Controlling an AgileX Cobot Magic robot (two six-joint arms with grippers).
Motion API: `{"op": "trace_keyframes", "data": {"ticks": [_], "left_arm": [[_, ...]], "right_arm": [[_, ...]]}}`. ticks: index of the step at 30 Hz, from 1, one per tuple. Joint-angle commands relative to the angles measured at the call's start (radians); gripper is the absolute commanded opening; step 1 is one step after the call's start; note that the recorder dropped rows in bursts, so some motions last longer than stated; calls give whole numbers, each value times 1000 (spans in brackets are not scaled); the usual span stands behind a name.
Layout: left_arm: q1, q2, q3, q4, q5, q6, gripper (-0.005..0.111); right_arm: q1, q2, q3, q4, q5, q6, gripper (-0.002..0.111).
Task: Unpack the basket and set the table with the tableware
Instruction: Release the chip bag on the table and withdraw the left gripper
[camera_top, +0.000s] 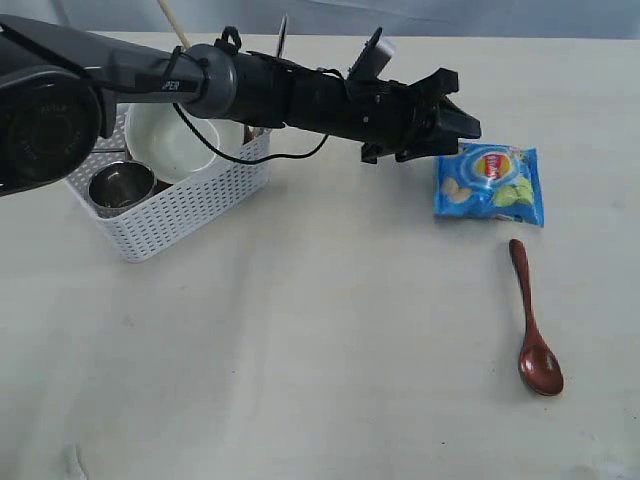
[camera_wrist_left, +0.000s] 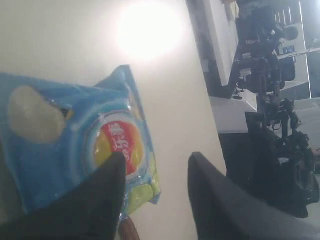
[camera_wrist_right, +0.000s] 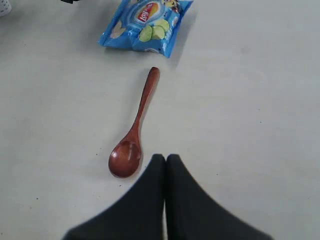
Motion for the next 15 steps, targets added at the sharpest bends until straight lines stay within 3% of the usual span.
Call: {"op": "trace_keyframes", "data": {"ticks": [1, 5, 11, 15], "left_arm": [[-3, 1, -6, -9, 12, -51, 40], [11, 1, -6, -9, 38, -71, 41], [32, 1, -6, -9, 117, -88, 63], [32, -1, -6, -9, 200, -88, 63]], "right_arm": [[0, -6, -8, -9, 4, 4, -1], [0, -6, -7, -9, 4, 2, -1], [0, -6, -7, -13, 4, 0, -1], [0, -6, -7, -13, 4, 0, -1]]}}
